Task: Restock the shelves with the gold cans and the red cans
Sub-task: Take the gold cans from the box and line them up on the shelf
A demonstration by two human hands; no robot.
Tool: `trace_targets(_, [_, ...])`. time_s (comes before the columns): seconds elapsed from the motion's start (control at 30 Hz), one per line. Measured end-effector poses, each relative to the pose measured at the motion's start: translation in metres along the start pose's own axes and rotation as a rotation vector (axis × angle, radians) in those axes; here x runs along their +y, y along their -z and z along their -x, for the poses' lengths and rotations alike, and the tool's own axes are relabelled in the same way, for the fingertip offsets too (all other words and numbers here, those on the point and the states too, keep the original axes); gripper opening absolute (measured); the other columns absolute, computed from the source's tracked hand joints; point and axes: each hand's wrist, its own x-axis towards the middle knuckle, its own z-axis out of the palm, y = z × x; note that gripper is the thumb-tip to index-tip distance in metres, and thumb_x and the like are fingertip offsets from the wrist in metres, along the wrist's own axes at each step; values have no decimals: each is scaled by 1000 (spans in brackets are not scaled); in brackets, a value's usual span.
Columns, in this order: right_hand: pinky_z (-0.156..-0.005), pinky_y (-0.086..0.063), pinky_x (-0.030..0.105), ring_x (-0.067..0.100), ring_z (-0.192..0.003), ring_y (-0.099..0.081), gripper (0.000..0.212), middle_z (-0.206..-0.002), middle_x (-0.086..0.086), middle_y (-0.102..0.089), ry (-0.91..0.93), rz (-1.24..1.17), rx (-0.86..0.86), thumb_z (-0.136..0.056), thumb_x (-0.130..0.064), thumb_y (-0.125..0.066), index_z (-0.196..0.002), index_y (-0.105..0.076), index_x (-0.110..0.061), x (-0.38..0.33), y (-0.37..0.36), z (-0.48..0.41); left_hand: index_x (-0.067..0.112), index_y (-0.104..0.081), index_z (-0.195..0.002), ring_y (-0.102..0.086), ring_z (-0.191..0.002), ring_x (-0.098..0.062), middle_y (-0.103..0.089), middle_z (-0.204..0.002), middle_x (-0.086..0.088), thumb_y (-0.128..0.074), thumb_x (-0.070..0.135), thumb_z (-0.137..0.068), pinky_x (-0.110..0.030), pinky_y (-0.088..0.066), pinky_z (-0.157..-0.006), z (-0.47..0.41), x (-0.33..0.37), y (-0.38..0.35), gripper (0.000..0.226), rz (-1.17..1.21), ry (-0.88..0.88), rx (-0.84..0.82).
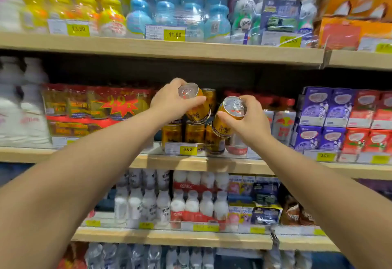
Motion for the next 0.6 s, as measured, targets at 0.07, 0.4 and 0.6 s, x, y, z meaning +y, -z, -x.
trace_targets(0.07, [-80, -51, 33, 13, -102, -55, 67, -113, -9, -47, 30, -30, 5, -70, -60, -70, -122, -45, -25, 9, 4, -12, 27, -48, -119, -53, -89, -13, -56, -102, 8, -58, 79, -60, -31, -44, -68, -8, 5, -9, 79, -71, 10, 1])
trace_targets(0.4, [-81, -49, 31, 12, -104, -53, 74, -121, -5, -52, 95, -56, -63, -71, -63, -67, -128, -43, -23, 25, -2, -50, 17, -57, -108, -56, -81, -17, -58, -91, 1, -56, 79, -62, -30, -46, -58, -34, 22, -31, 77, -469, 62, -55])
trace_targets(0.6, [-87, -43, 40, 25, -112, -52, 80, -116, 3, -60, 134, 202, -26, -69, -76, -55, -123, -51, -17, 20, -15, -67, 19, -56, -111, -60, -80, -21, -62, -89, -1, -44, 83, -67, -34, -54, -65, -40, 29, -31, 79, -667, 89, -150])
